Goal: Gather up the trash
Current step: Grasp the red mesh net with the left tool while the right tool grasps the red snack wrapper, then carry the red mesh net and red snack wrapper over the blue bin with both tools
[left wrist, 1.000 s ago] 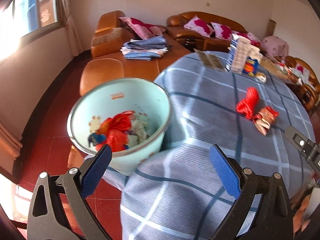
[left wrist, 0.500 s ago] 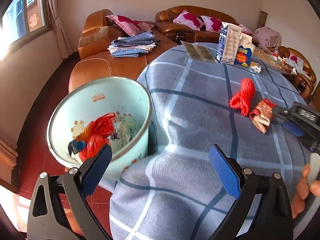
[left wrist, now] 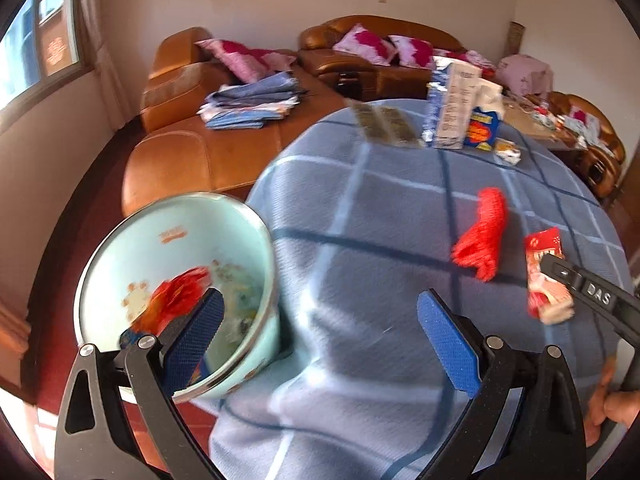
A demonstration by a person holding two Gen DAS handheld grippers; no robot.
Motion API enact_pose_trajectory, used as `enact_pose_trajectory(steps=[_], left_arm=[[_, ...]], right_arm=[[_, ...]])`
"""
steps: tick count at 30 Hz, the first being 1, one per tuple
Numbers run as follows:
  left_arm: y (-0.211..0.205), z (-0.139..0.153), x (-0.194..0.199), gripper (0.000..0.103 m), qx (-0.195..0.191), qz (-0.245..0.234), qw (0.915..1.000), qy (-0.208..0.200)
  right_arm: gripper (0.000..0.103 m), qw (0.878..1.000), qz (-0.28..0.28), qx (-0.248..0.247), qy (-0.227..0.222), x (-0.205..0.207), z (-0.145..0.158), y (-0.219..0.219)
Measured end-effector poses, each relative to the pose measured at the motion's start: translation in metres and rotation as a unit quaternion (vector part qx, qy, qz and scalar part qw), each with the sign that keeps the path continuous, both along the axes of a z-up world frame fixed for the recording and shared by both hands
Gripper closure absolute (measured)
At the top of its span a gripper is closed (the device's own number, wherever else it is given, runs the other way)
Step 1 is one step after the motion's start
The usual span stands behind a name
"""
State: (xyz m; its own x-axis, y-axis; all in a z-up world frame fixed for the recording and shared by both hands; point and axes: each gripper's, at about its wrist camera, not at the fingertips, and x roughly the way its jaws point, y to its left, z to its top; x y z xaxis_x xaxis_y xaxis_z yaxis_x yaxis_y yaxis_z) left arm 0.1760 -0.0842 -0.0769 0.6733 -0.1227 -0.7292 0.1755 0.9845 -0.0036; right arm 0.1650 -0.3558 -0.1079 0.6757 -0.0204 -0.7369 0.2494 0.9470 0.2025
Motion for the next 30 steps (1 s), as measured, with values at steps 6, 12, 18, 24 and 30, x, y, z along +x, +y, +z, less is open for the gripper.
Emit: enact_pose_trajectory(steps=[6,12,18,24,30], left_arm=[[-0.051,0.004,0.021,0.008,-0.01,-0.063,0.998,0.001],[-0.102,-0.009,0.044,0.019,-0.009,-0.113,0.9931,0.029],[-0.124,-0.036,0.06,0.052,0.002,-0.13,0.9887,0.076],[-0.12,-0.034,0.054,0.082,-0.012,-0.142,0.9877,0.065],[-0.102,-0.015,0.033,0.082,-0.037,-0.128,0.9903,0.04]], right_arm=[[0.079,1.0,0.016,-0.014,0.004,-0.006,-0.001,-0.039],[0.072,1.0,0.018,0.013,0.009,-0.011,-0.003,-0.055],[0.059,1.0,0.026,0.017,0.007,-0.013,-0.012,-0.044],[0.075,0.999,0.037,-0.002,-0.001,-0.016,-0.01,-0.031],[0.079,0.999,0.019,0.008,-0.039,-0.034,0.005,-0.033]])
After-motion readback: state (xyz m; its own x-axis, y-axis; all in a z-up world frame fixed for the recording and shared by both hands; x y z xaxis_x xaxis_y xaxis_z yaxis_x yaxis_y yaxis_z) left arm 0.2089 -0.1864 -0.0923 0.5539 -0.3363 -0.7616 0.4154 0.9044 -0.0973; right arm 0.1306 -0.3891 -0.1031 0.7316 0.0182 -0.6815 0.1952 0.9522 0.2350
